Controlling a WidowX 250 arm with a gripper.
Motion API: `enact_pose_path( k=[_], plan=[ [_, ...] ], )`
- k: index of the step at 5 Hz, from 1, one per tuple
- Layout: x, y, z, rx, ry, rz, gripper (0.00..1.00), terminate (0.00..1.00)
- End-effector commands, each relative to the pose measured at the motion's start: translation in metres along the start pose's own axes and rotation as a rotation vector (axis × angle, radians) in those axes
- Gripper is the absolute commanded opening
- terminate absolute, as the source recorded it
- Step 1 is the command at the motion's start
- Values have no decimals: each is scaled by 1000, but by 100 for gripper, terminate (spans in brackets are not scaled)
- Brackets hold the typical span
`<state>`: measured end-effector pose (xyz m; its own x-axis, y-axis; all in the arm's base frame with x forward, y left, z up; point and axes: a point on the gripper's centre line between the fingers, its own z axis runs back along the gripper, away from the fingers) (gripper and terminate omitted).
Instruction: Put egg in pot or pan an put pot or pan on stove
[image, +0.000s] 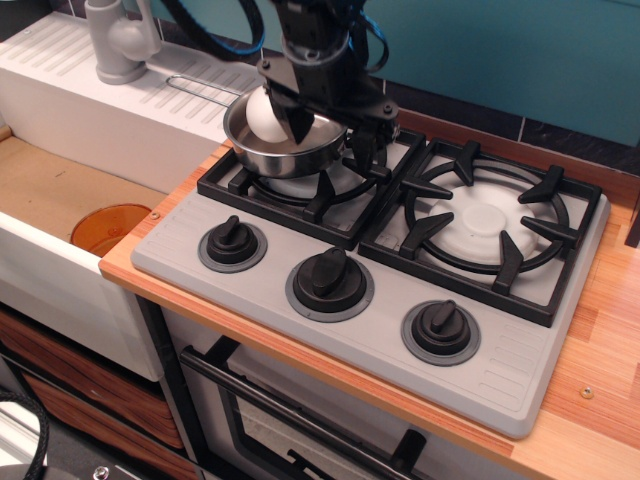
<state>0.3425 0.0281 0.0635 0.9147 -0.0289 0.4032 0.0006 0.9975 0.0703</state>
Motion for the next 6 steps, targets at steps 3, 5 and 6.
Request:
enact_pose_path(
  k=[3, 5, 6],
  plan=[
    [-4, -4, 4, 4, -27, 15, 0, 0],
    [-3, -3, 16, 15, 34, 17, 0, 0],
    [1, -3, 26, 18, 43, 6, 0, 0]
  ],
)
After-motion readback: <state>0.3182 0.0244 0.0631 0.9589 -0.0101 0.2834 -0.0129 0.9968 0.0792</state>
